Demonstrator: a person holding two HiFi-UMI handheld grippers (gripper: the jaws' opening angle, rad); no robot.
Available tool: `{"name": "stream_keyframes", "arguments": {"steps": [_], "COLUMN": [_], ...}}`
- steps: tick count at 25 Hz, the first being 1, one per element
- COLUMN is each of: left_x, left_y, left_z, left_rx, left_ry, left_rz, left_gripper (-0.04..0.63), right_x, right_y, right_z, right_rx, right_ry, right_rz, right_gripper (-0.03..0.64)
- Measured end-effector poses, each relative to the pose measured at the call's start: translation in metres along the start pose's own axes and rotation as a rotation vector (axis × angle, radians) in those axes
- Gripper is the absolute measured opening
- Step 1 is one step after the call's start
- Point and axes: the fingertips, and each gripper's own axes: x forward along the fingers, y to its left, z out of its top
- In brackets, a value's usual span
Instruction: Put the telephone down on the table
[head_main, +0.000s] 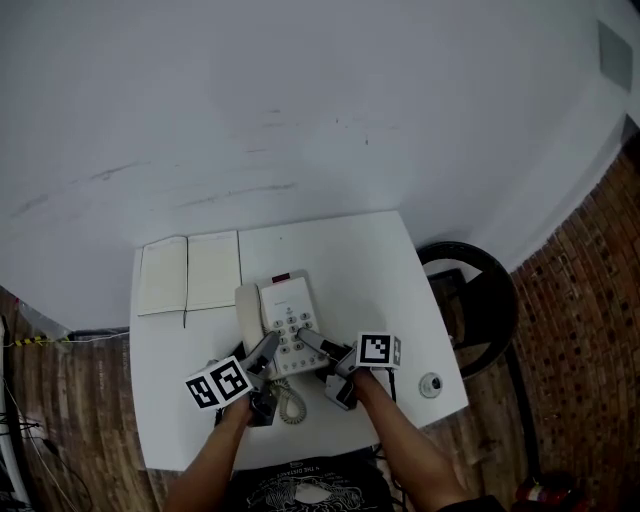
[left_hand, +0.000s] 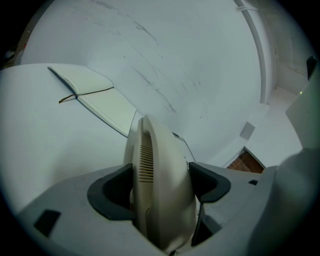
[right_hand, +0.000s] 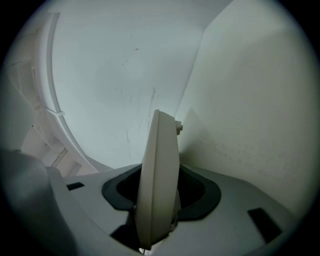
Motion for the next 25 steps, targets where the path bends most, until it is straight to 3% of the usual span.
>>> {"name": "stream_keyframes", "arguments": {"steps": [11,25], "left_x": [0.0053,0.0084], "left_y": [0.0048,0.0035], "left_z": [-0.0088,-0.0113], "left_rx": [0.029,0.054], "left_ry": [0.041,0.064], "left_rz": [0.024,0.038], "left_gripper": [0.348,0.348], "right_x": [0.0018,0.0027], "right_y": [-0.0068,-0.009], "right_z": [0.0002,0.0004], "right_rx": [-0.034,-0.17], "right_ry": [0.014,0.062], "right_rz": [-0.071,-0.214], "right_gripper": [0.178,0.22]}}
